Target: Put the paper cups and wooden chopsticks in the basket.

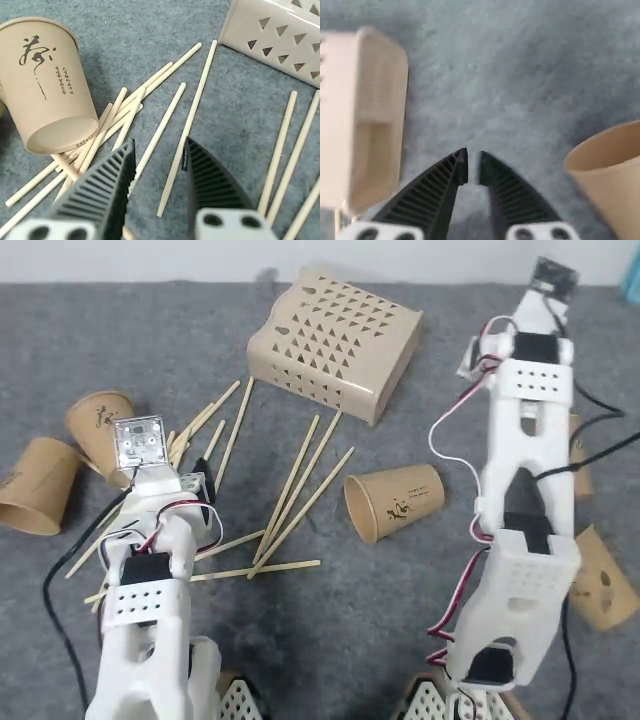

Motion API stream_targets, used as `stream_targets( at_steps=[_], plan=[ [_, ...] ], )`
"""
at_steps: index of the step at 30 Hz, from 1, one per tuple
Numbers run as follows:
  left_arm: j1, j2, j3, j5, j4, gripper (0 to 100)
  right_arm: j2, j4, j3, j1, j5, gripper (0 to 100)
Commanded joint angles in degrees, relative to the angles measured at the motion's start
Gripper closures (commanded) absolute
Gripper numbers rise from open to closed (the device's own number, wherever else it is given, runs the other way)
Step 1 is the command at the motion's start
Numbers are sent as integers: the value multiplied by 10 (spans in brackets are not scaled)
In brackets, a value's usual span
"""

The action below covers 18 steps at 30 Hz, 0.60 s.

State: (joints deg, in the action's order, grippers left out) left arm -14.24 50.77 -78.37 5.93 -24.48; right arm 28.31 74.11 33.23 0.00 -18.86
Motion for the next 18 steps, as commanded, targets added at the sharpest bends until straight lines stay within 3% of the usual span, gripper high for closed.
stream_targets(
  at_steps=[1, 9, 18],
  plan=[
    [-3, -3, 1, 7, 13, 852, -52, 20, 15, -66, -5, 816],
    [-5, -3, 1, 5, 13, 852, -45, -47, 13, -156, -81, 786],
    [-5, -2, 1, 4, 13, 852, 36, -125, 13, -199, -88, 786]
  ],
)
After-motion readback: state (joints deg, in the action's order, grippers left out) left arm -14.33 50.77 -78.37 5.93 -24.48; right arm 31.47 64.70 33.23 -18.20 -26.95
